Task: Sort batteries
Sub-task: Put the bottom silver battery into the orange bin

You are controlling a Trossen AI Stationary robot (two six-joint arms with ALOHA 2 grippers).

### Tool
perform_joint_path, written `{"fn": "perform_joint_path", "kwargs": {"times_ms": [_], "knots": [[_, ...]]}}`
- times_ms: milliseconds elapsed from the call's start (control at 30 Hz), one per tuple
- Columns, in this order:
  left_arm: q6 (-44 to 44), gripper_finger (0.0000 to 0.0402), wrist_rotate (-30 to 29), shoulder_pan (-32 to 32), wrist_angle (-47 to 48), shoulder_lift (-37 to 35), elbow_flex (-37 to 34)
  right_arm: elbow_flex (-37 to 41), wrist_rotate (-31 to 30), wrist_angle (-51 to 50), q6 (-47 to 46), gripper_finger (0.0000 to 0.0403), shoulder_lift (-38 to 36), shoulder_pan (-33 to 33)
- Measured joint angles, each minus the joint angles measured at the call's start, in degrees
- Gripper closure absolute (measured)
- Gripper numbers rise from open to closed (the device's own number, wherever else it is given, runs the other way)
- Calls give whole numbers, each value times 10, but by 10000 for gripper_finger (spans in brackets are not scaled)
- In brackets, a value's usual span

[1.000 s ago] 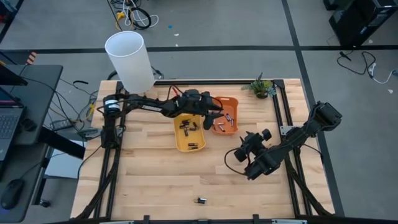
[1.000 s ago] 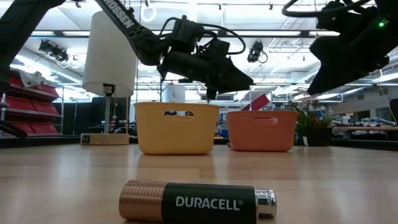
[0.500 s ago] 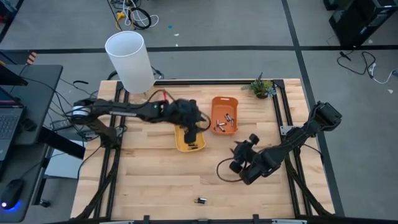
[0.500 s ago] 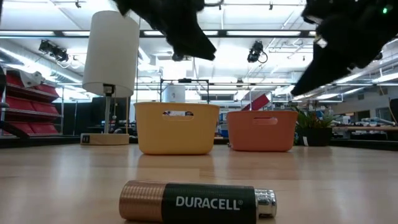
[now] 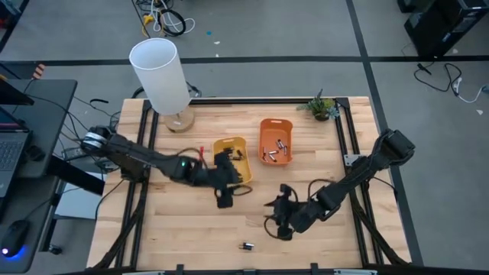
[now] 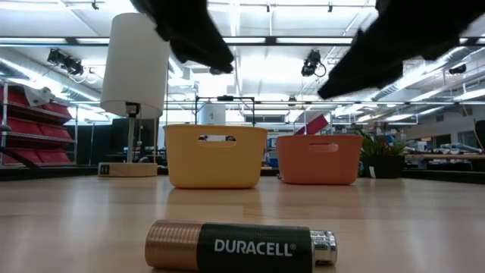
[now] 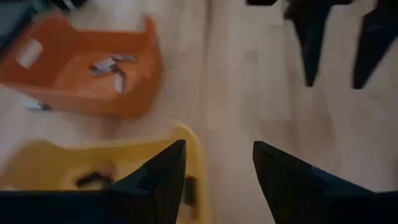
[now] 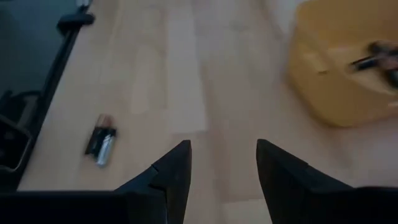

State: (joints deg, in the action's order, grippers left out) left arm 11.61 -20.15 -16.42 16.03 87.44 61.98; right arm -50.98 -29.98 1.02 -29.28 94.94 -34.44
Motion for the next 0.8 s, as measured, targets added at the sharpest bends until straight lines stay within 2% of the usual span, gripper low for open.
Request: {"fn": "perform_joint_path", "kwargs": {"times_ms": [167, 400, 633, 800], "knots": [[73, 199, -6, -65, -54, 3, -44, 0, 59, 98, 31, 235, 81, -7], [126, 199, 13, -144, -189, 3, -119, -1, 71, 309, 99, 235, 164, -50], [157, 199, 8, -192, -350, 14, -184, -12, 70, 371, 94, 238, 232, -68], [157, 199, 8, -215, -399, 67, -190, -41, 36, 381, 71, 245, 288, -73]]}}
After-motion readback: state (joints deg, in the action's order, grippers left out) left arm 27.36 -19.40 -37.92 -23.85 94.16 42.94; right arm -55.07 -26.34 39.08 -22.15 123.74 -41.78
